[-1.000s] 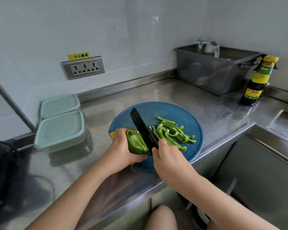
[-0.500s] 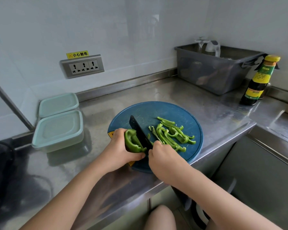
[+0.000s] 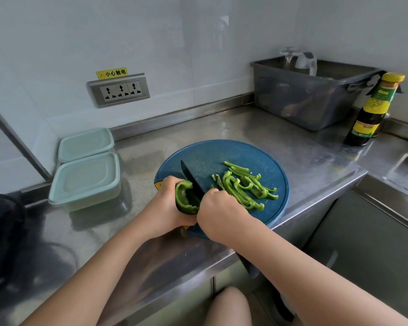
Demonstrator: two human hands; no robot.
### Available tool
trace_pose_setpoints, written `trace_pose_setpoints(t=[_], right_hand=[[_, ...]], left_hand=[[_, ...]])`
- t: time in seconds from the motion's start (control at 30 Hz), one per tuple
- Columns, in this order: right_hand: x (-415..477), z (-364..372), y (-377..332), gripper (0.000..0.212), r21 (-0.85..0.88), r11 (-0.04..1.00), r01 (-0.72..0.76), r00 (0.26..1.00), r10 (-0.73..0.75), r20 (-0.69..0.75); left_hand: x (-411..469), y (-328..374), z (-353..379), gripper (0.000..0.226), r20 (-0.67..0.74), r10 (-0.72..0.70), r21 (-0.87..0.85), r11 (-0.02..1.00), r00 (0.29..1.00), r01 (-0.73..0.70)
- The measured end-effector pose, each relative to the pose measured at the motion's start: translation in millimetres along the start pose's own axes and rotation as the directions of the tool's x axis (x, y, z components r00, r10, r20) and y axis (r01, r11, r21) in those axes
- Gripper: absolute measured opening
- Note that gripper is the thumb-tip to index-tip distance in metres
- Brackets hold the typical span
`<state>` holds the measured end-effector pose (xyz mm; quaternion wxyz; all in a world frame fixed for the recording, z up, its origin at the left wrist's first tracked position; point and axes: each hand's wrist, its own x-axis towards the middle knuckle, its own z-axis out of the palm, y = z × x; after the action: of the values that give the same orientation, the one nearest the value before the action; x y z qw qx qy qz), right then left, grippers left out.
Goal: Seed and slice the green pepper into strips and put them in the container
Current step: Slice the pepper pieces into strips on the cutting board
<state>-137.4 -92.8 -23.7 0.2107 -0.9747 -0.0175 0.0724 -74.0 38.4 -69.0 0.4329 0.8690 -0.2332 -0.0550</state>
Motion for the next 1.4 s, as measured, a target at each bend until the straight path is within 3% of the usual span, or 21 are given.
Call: trace_pose_setpoints(t=[0.2,0.33,0.5,0.57,0.7,0.8,0.97,1.4], right_hand=[[-9,12,0,0.027,-0.018,0.988,-0.154,0.988,0.154,-0.015],[-21,12,10,0.028,-0.021,0.987,-0.158,0.987,0.157,-0.031],[-14,-2,24,0.016,0.084,0.984,-0.157,0.988,0.156,0.021],[-9,-8,36,0.027,0.169,0.963,-0.211,0.977,0.208,0.039],[-5,-12,44,0.027,0.294,0.931,-0.216,0.97,0.239,-0.043],[-11,-9,36,0.023,0.303,0.939,-0.161,0.971,0.206,-0.121],[-24,1,31,0.029,0.303,0.945,-0.122,0.977,0.168,-0.13],[-23,12,32,0.03,0.296,0.949,-0.111,0.985,0.144,-0.094]], left_hand=[[3,-1,-4,0.038,-0.034,-0.064,-0.094,0.994,0.997,0.061],[7,-19,-19,0.076,-0.106,-0.21,-0.103,0.975,0.972,0.199],[3,-11,-11,0.08,0.019,-0.131,-0.076,0.988,0.991,0.132],[1,-7,-7,0.08,0.039,-0.104,-0.06,0.992,0.994,0.106],[-1,-3,3,0.079,0.047,-0.075,0.006,0.997,0.996,0.075],[-3,-2,11,0.081,-0.01,-0.041,0.111,0.993,0.999,0.042],[-5,3,13,0.083,-0.088,-0.027,0.176,0.983,0.996,0.042],[-6,4,16,0.083,-0.129,-0.029,0.197,0.979,0.991,0.054]])
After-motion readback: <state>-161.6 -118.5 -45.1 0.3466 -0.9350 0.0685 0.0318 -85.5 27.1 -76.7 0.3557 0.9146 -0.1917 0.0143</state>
